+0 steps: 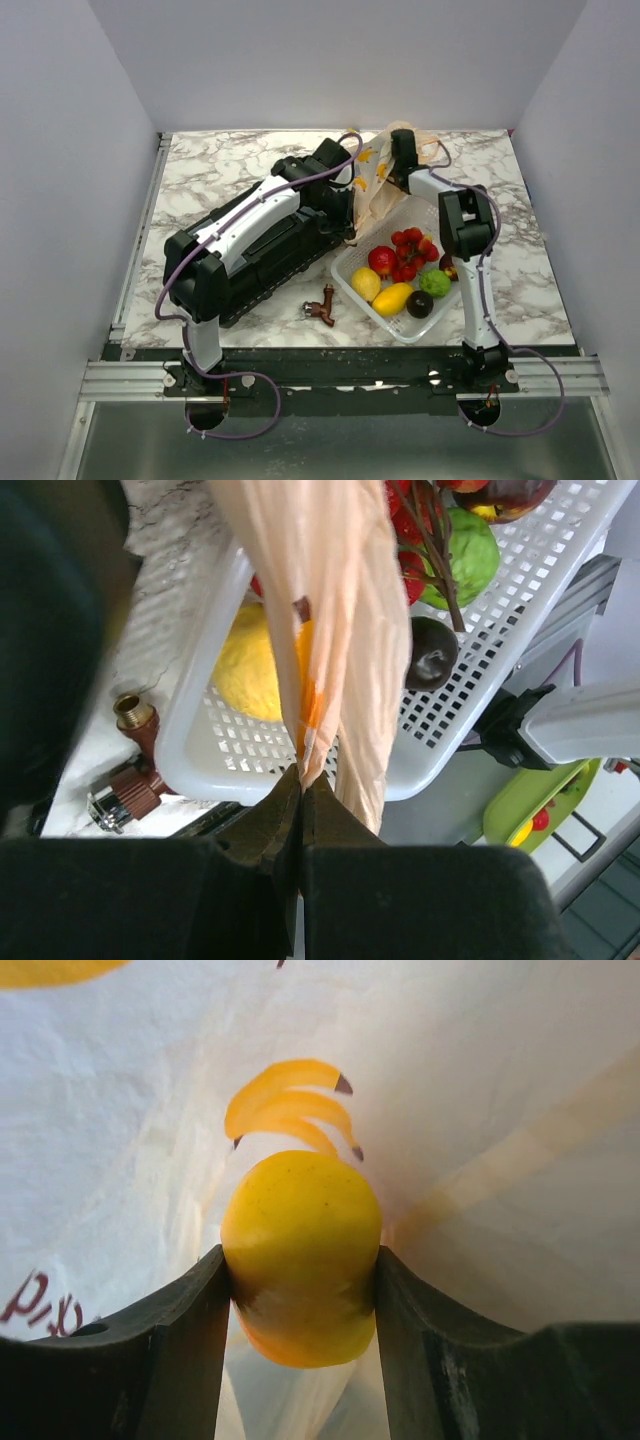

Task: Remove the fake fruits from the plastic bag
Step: Take out the fake fruit from the plastic bag.

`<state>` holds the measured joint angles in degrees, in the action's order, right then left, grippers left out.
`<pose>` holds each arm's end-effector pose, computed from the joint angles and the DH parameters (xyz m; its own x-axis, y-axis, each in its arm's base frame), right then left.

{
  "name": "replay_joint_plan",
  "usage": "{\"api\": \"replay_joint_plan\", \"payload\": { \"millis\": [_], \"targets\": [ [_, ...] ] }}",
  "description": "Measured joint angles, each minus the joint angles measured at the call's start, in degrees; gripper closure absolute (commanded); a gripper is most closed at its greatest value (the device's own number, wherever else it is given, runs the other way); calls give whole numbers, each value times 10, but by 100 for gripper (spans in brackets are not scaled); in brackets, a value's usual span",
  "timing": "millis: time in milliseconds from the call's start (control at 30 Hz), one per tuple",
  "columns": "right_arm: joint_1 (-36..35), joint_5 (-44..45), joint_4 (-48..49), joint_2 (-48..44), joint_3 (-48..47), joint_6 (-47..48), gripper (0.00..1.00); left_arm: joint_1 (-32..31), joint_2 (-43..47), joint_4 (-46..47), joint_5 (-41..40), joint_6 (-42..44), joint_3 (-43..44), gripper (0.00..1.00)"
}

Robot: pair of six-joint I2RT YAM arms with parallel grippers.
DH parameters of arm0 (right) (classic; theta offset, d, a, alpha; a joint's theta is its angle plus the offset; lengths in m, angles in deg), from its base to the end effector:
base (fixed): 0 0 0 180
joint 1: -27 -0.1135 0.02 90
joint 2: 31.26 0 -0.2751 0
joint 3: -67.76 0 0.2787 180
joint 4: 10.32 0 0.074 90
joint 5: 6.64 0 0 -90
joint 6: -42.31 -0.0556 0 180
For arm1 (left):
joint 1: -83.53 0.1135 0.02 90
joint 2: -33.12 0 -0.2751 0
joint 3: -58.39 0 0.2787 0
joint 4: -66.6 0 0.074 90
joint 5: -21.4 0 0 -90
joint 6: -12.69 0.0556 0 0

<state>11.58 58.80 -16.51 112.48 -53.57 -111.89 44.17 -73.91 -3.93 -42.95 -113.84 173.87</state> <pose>0.5808 0.1842 0.1103 -0.7353 0.6466 -0.2030 0.1571 0.4540 0.8771 0.3206 -0.2941 0.3078 -0.9825 0.1119 -0.1486 0.1786 0.7903 -0.5861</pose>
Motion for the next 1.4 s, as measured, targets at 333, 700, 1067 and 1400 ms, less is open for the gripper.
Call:
{"api": "replay_joint_plan", "payload": {
  "millis": [333,700,1067,1400],
  "targets": [
    [52,21,-32,-176,148,83,87,44,53,52,2,-29,-70,100],
    [52,29,-115,-231,204,138,90,43,45,54,23,-55,-43,100],
    [52,-4,-269,-270,205,231,93,43,0,62,41,-87,10,100],
    [51,7,-346,-358,206,319,96,44,-9,66,55,-108,7,100]
  ]
}}
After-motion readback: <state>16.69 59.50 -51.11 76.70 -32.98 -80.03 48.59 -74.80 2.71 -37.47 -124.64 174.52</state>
